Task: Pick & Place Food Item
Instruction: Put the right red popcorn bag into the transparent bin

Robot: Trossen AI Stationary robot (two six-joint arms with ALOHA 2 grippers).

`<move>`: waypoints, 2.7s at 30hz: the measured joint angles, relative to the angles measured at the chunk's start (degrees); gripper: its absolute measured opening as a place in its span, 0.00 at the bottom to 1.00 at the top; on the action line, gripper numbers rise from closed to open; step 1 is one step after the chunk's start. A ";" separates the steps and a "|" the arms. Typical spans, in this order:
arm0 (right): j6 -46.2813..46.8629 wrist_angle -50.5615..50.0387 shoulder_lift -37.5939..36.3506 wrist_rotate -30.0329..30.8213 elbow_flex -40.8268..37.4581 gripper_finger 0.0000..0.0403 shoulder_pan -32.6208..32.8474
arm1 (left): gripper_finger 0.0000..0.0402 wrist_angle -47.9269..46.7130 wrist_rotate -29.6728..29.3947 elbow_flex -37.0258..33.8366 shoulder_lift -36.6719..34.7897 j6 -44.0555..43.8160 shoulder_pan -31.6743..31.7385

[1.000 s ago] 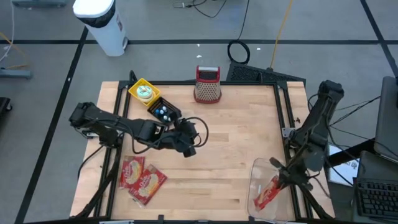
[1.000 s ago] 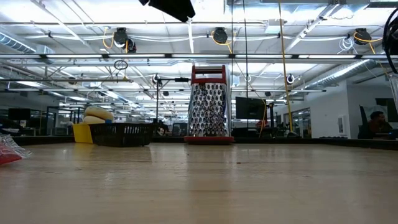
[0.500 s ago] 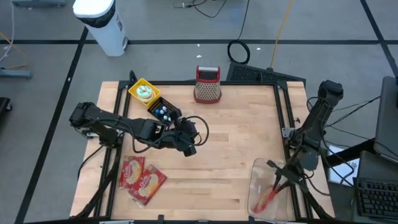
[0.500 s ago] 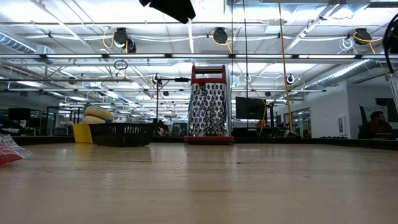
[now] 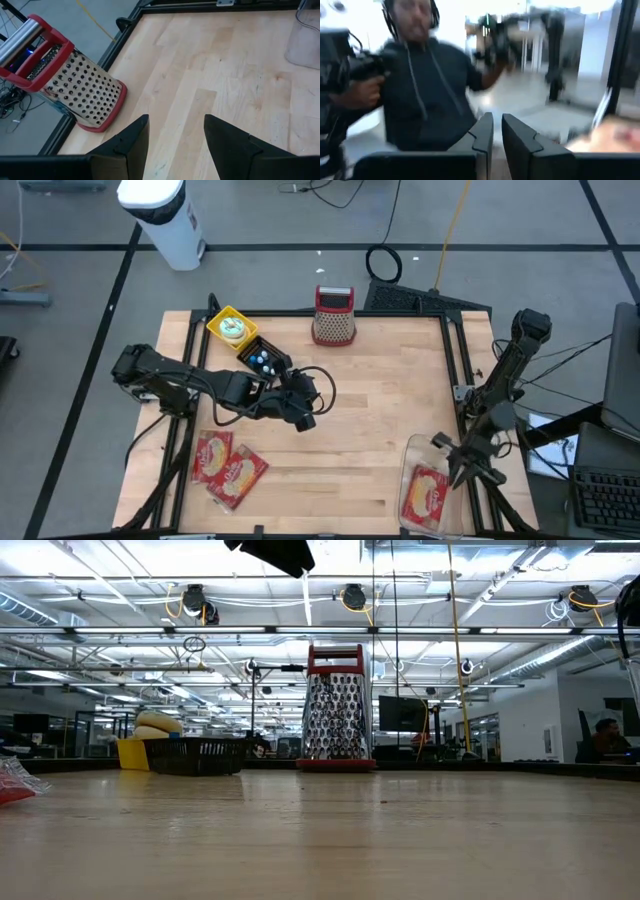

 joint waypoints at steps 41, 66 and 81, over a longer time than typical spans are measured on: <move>-0.10 -37.93 22.80 6.60 31.63 0.61 -38.61 | 0.48 -19.55 50.90 -30.02 -4.63 -57.28 -13.74; -1.66 -39.31 23.17 4.00 31.63 0.59 -39.01 | 0.06 5.58 50.11 -41.26 -4.72 -58.23 -15.53; -6.99 -38.82 23.28 4.13 31.63 0.59 -39.01 | 0.00 10.58 23.56 -25.37 -5.90 -26.52 -8.96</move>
